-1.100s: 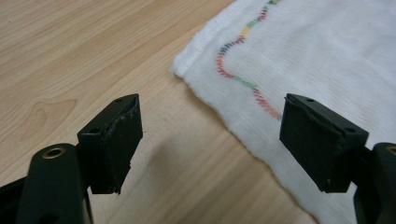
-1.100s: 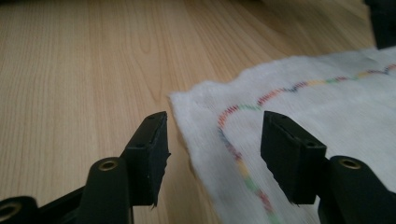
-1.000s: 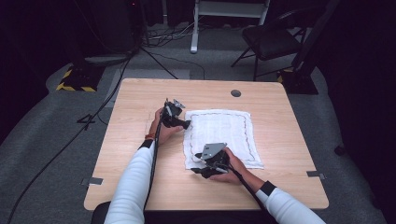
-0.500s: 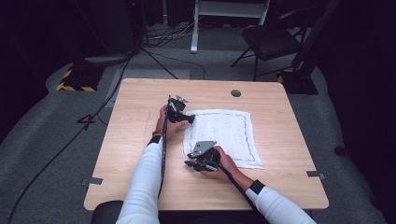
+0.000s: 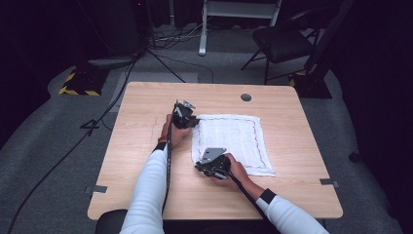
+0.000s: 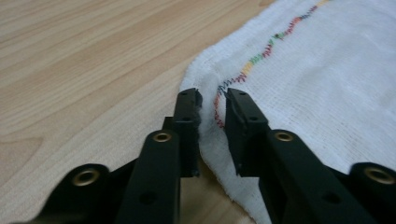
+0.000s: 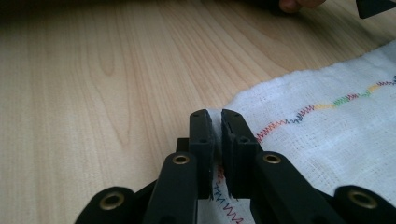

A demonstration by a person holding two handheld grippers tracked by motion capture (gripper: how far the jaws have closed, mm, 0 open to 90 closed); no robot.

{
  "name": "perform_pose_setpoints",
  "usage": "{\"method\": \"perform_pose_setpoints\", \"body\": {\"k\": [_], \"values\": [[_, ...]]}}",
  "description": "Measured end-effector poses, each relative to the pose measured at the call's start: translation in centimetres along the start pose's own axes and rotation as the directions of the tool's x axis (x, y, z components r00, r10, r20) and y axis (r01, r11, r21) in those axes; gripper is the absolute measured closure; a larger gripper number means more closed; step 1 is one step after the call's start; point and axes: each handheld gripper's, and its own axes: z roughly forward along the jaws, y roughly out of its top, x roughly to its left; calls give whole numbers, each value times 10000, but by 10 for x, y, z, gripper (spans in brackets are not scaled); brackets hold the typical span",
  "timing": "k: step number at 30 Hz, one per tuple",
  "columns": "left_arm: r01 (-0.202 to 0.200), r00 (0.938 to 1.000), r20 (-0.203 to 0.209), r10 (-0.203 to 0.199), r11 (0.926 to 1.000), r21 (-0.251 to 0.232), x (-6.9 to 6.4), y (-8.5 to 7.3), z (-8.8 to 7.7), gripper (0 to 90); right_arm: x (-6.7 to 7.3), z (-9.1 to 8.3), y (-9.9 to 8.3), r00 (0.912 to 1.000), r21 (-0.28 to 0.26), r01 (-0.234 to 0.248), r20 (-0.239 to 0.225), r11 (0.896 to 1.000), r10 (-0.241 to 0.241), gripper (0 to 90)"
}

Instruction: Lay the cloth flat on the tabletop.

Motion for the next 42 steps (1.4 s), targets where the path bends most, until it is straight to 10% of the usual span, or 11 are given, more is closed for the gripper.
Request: {"method": "perform_pose_setpoints", "body": {"k": [13,42], "values": [[-569,9984,-56,569,9983,88,5,-15,-29,856,13,1,6,9978,-260,257,-597,9993,-272,839],[-362,9992,-205,350,9974,-628,16,-21,-55,860,24,0,34,9950,-730,817,-511,9940,-856,845]]}}
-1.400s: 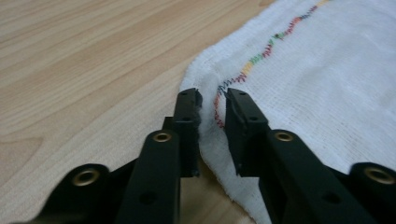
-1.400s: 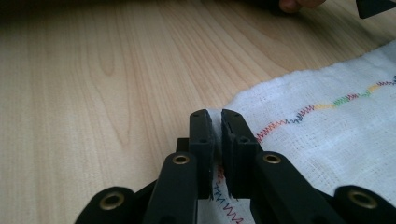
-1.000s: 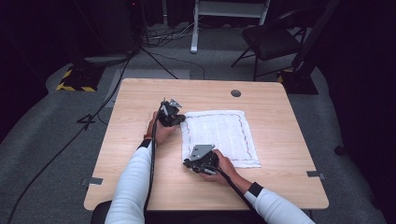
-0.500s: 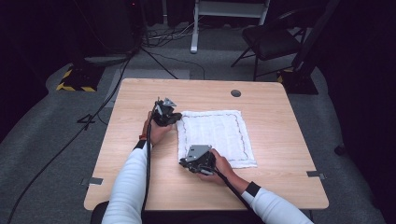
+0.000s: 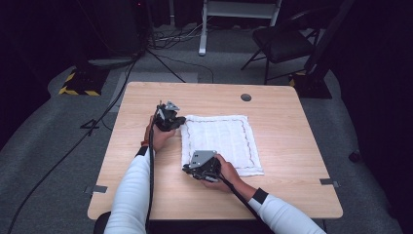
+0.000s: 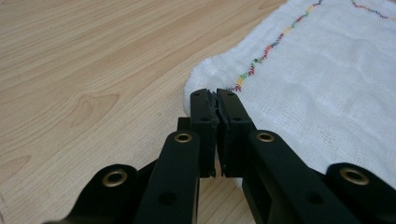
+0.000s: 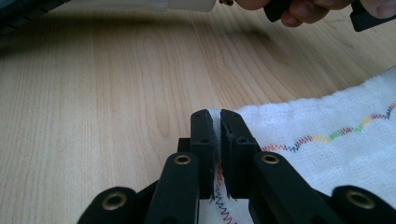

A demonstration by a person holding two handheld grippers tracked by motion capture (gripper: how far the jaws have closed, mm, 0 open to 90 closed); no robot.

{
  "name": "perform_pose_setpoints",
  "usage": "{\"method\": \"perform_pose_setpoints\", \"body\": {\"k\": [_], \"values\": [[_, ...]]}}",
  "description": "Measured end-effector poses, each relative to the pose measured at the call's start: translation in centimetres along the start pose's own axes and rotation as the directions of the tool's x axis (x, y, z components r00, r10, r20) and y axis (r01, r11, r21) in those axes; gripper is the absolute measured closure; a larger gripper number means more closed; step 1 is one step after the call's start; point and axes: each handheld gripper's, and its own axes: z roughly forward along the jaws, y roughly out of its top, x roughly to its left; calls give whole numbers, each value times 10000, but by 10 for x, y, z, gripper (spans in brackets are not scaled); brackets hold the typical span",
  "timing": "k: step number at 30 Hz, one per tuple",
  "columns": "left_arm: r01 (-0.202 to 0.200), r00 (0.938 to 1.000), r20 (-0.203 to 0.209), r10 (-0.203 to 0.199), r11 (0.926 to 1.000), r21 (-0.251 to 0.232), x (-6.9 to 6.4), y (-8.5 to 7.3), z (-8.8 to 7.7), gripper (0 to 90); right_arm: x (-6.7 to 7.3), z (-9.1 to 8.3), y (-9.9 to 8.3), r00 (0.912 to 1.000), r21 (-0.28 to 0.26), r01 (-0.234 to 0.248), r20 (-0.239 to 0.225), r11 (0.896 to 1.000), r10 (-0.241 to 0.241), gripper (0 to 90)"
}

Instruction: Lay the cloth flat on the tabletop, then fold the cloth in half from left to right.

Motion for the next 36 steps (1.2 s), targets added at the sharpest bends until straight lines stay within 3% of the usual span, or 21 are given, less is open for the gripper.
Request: {"method": "perform_pose_setpoints", "body": {"k": [7,16,24,30,36], "values": [[69,9999,-77,-70,9999,-127,2,-1,-4,861,-1,-2,4,10000,-106,62,25,9999,-62,845],[101,9999,-123,-107,9990,-445,-1,4,-8,861,-7,-20,6,9995,-422,-70,294,9991,82,846],[-231,9997,-142,219,9956,-912,-13,22,-9,863,-18,-50,-1,9953,-781,-385,861,9962,452,847],[-568,9981,-272,547,9949,-831,-23,39,-5,863,-21,-69,-6,9912,-738,-385,1238,9965,475,847],[-1084,9939,-290,1067,9920,-648,-41,63,10,863,-31,-94,-23,9828,-932,-774,1604,9926,916,847]]}}
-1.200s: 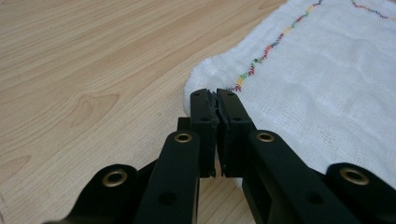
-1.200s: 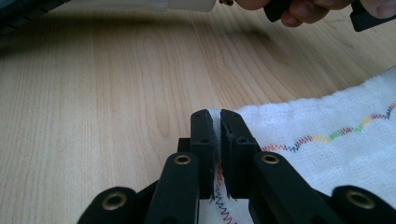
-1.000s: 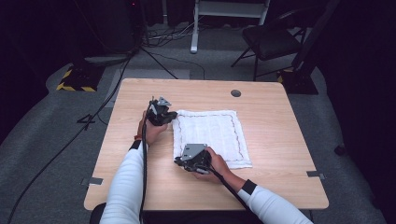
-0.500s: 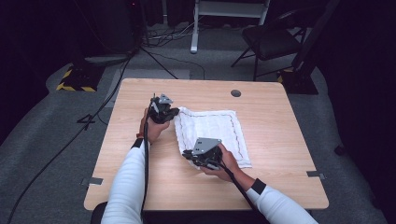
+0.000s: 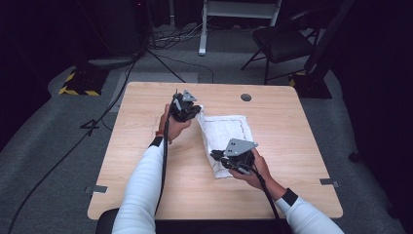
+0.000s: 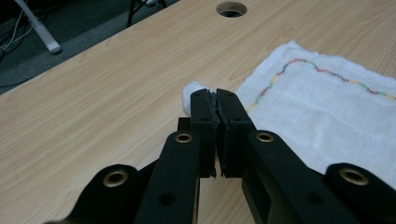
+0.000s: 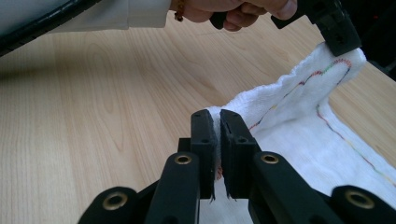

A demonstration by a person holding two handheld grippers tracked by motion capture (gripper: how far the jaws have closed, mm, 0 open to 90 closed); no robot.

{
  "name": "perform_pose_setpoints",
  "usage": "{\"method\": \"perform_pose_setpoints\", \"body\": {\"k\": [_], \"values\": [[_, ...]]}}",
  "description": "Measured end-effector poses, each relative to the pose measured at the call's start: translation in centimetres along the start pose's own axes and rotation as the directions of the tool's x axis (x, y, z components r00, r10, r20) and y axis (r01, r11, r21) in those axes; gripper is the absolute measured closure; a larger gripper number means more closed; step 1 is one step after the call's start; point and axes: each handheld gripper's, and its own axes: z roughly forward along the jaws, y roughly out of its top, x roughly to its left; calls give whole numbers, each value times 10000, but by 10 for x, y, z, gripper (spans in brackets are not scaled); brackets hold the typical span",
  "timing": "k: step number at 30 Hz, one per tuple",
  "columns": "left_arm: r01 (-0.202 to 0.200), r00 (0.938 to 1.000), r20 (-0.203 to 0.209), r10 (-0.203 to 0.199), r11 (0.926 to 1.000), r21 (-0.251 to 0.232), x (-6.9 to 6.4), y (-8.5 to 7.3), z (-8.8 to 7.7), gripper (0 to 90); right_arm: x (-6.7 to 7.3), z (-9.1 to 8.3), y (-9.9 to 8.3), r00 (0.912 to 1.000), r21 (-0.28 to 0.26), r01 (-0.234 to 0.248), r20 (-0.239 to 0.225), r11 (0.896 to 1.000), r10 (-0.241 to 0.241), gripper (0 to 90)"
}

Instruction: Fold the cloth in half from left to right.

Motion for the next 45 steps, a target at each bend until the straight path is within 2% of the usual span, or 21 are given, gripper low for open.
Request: {"method": "perform_pose_setpoints", "body": {"k": [2,7,17,22,26,32,37,40,45], "values": [[-34,10000,76,34,10000,17,-5,5,6,863,-3,-6,-5,9999,6,-123,114,9999,123,847],[-443,9989,162,440,9988,228,-22,18,22,863,-12,-23,-20,9986,56,-353,394,9994,351,847],[-470,9977,489,460,9987,201,-39,33,43,862,-24,-49,-40,9932,103,-767,884,9970,755,847],[-644,9966,525,635,9978,167,-48,40,49,862,-27,-61,-47,9909,159,-849,1063,9963,827,849],[-791,9954,558,777,9966,229,-54,48,55,862,-29,-64,-52,9900,266,-914,1098,9955,880,849],[-983,9934,621,961,9946,343,-72,58,72,862,-35,-73,-66,9870,568,-1038,1294,9930,957,849],[-1008,9929,669,982,9942,364,-80,60,84,860,-39,-77,-79,9838,806,-1251,1387,9889,1132,849],[-992,9938,547,966,9940,470,-84,60,91,852,-40,-77,-84,9823,942,-1339,1441,9865,1196,848],[-973,9945,425,952,9940,500,-89,61,100,848,-39,-75,-87,9829,1130,-1292,1459,9852,1122,848]]}}
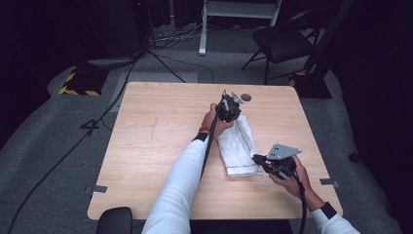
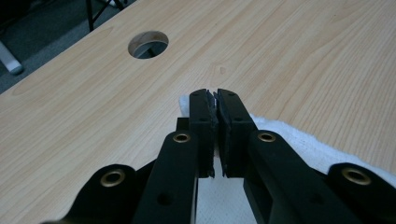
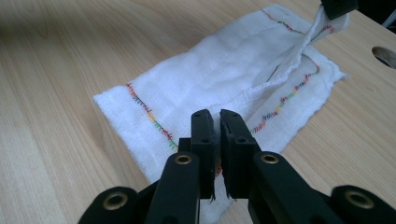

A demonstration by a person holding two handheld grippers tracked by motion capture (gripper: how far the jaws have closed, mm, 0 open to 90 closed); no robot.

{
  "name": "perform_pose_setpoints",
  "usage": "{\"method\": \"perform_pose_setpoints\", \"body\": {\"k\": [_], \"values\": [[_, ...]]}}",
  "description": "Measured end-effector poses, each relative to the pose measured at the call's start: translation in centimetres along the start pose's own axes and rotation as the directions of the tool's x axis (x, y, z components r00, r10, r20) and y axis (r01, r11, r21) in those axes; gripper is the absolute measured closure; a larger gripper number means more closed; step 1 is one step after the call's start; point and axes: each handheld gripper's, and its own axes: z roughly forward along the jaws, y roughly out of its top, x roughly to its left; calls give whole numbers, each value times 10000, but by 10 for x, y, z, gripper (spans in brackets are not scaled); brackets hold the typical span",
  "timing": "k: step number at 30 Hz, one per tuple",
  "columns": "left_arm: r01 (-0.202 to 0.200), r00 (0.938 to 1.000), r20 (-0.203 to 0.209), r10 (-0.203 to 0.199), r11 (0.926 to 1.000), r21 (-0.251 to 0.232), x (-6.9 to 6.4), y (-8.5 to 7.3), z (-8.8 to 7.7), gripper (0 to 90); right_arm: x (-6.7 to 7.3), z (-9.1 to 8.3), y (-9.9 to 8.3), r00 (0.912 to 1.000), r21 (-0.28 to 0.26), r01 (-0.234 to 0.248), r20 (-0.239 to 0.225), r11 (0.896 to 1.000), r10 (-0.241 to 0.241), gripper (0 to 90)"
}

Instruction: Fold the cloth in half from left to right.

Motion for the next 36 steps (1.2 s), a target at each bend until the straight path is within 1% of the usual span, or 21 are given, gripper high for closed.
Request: {"method": "perform_pose_setpoints", "body": {"k": [1,3,4,5,7,8,10,13,14,16,18,22,23,24,25,27,30,32,33,35,36], "values": [[16,10000,-41,-16,10000,10,-2,1,3,840,0,0,-1,10000,61,-11,-5,10000,11,848],[103,9986,-524,-100,9999,55,-7,2,10,773,-1,2,-4,10000,166,-46,8,9999,46,847],[103,9986,-524,-100,9999,55,-7,2,10,752,-1,2,-4,10000,166,-46,8,9999,46,847],[246,9981,-568,-247,9997,-21,-8,3,13,724,-2,4,-6,9999,279,-124,-43,9995,125,846],[241,9977,-640,-243,9997,-39,-10,3,15,712,-2,5,-6,9999,335,-111,-42,9994,112,846],[301,9979,-572,-306,9995,-100,-10,3,15,692,-3,6,-8,9999,436,-149,-65,9989,152,845],[213,9985,-502,-214,9998,-15,-10,2,13,674,-4,7,-10,9998,461,-194,-101,9987,199,842],[176,9987,-487,-177,9998,-16,-7,-2,5,613,-6,7,-12,9992,539,-355,-168,9979,364,829],[180,9988,-466,-180,9998,-9,-8,-3,2,604,-6,7,-13,9993,599,-309,-183,9977,321,819],[-93,9994,-342,95,9999,58,-9,-6,-6,562,-6,6,-15,9993,751,-328,-131,9966,339,785],[-255,9992,-321,258,9996,90,-11,-10,-17,491,-8,5,-20,9990,878,-456,1,9951,458,735],[-544,9985,-23,545,9982,245,-19,-25,-41,350,-17,-2,-31,9957,990,-924,187,9908,910,638],[-583,9982,136,580,9981,221,-22,-31,-46,325,-19,-3,-33,9946,990,-1028,227,9898,1011,625],[-583,9982,136,580,9981,221,-22,-31,-46,313,-21,-5,-34,9934,956,-1141,219,9889,1125,608],[-762,9966,345,752,9968,262,-30,-43,-57,301,-23,-7,-36,9924,946,-1219,258,9880,1200,589],[-938,9935,678,910,9948,393,-38,-57,-66,283,-28,-9,-37,9908,854,-1308,466,9877,1271,560],[-812,9899,1192,769,9962,321,-48,-73,-76,267,-33,-12,-38,9863,505,-1492,788,9875,1450,514],[-953,9861,1410,882,9945,441,-56,-82,-81,262,-36,-13,-37,9856,139,-1540,735,9880,1526,505],[-1068,9827,1569,983,9932,468,-60,-87,-82,254,-38,-13,-37,9843,79,-1547,873,9879,1535,500],[-1189,9796,1704,1068,9909,626,-67,-91,-83,248,-40,-11,-36,9841,-29,-1624,730,9867,1622,483],[-1273,9778,1764,1132,9893,710,-70,-92,-82,245,-41,-8,-35,9861,25,-1524,668,9883,1519,477]]}}
